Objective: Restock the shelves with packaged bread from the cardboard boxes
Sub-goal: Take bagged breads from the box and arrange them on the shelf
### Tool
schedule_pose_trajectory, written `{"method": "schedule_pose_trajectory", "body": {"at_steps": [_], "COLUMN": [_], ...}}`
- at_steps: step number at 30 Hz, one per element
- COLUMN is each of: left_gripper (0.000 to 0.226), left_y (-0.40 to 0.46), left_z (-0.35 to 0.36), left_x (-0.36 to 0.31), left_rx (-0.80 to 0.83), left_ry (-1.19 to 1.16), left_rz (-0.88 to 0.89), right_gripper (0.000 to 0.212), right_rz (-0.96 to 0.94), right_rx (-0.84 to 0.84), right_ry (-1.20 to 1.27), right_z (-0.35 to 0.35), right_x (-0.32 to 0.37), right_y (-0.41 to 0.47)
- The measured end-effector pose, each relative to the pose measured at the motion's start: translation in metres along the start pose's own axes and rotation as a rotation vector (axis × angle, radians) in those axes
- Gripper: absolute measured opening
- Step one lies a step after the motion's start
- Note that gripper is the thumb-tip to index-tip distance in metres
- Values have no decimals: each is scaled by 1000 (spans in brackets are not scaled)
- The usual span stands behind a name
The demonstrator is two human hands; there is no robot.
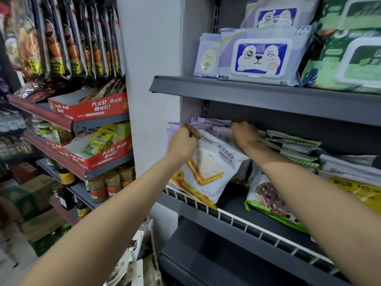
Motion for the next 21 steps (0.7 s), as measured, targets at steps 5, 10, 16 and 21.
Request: {"method": "schedule_pose_trajectory", "body": {"at_steps": [5, 10, 16, 21], "left_gripper": [11, 13, 20, 91], "left_y": [-2, -3, -7, -9], "left_z": [-1, 8, 11, 4], "left_x": [-5, -10, -15, 15], "left_rx": [18, 34, -14, 253], "left_ry": [-41, -196, 190, 860], "left_rz": [18, -10, 242, 389], "right_gripper": [38, 47, 32, 67], "right_rz": [40, -188, -79, 221], "right_rx": [84, 211, 235, 158], "right_ry": [572, 864, 613, 97], "right_z": [-3, -39, -43, -46], "right_x": [-7, -2, -28, -44], "right_y": [-4, -57, -63, -62]}}
Point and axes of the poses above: each hand's wrist, its own y-axis towards the middle knuckle, its own z-axis out of the palm, x = y × z, the point moved 4 cm from there along y, towards the middle knuckle, and after that the axes turned 8 degrees about -y, right-handed, at the moved point
